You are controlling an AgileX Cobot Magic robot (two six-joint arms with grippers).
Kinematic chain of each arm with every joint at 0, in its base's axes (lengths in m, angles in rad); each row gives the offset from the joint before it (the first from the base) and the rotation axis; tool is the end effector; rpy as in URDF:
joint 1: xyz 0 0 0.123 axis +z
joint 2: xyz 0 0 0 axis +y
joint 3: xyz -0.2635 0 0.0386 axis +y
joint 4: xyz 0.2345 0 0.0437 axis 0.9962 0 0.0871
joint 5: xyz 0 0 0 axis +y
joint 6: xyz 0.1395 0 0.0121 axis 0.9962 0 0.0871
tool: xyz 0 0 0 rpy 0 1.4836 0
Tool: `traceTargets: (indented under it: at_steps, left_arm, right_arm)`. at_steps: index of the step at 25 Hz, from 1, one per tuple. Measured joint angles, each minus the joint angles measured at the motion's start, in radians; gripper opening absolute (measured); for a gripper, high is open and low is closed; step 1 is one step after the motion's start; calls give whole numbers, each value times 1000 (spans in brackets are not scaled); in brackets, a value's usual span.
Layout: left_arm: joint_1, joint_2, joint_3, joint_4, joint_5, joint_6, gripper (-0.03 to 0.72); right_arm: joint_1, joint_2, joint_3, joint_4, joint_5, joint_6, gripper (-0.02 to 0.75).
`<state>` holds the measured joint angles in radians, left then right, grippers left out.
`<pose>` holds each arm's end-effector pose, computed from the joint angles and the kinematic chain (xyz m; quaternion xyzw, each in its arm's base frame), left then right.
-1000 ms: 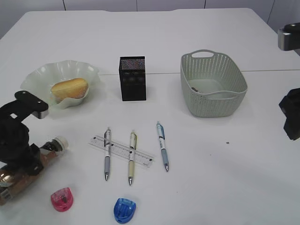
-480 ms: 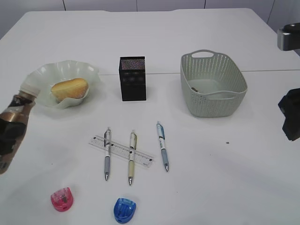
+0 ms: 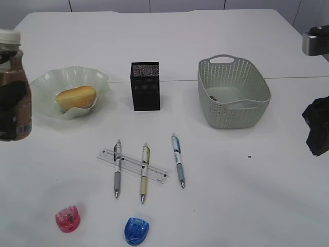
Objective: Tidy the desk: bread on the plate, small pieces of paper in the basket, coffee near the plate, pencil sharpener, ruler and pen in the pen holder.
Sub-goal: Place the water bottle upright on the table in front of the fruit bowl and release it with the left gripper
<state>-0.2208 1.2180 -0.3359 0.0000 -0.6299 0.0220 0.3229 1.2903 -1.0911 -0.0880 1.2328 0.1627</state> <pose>0.2596 -0.0583 0.2072 0.0924 0.7574 -0.0641 0.6432 0.2256 0.0632 0.2473 -0.0892 0.9887 -0.0145 0.1197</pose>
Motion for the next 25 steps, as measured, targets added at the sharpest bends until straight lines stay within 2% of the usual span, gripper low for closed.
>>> traceTargets:
  at_steps: [3, 8, 13, 22, 25]
  left_arm:
    - [0, 80, 0, 100, -176, -71, 374]
    - [-1, 238, 0, 124, -437, -120, 374]
    - [-1, 338, 0, 124, -451, -130, 374]
    - [-1, 374, -8, 135, -464, -130, 373]
    - [-1, 426, -46, 150, -464, -130, 374]
  right_arm:
    - [0, 0, 0, 7, 2, 2, 480]
    - [0, 0, 0, 11, 2, 3, 480]
    - [0, 0, 0, 13, 2, 3, 480]
    - [0, 0, 0, 13, 2, 3, 480]
    - [0, 0, 0, 14, 0, 3, 480]
